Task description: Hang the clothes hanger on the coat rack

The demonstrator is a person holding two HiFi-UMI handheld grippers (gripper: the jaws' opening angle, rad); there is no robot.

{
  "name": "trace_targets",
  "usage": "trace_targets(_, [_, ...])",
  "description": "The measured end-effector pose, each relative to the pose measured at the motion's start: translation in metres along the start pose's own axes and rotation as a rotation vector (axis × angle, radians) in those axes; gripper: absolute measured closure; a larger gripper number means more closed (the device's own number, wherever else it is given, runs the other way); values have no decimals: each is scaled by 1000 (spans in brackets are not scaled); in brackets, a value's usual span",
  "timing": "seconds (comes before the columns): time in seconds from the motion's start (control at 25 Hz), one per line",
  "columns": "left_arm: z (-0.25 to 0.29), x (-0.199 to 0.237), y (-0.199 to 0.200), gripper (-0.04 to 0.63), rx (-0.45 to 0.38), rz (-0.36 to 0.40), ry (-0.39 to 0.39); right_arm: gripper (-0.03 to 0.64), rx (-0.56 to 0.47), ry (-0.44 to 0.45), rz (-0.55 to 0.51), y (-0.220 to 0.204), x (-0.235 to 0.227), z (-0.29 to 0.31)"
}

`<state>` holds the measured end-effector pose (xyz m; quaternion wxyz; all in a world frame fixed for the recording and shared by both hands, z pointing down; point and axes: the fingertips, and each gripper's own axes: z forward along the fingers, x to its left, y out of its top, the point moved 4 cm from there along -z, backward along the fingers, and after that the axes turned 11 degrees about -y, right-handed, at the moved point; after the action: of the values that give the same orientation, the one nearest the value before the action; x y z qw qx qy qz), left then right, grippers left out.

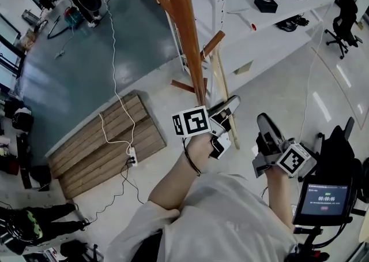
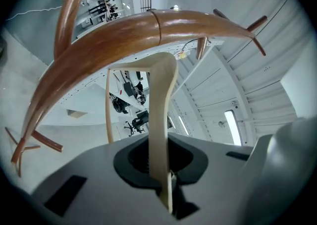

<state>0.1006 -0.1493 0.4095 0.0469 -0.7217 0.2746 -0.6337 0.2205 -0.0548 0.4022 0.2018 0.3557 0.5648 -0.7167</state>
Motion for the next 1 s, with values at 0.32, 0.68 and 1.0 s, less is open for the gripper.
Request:
trace_targets(0.32, [-21, 7, -5, 566, 0, 17, 31, 522, 45, 30, 7, -14, 5, 17])
trace_targets(0.68, [-58, 14, -2, 565, 18, 72, -11, 522, 103, 105, 0, -46, 19, 48])
trace_targets(1.0, [-73, -6, -7, 437, 76, 97, -87, 522, 120, 127, 9, -53, 38, 64])
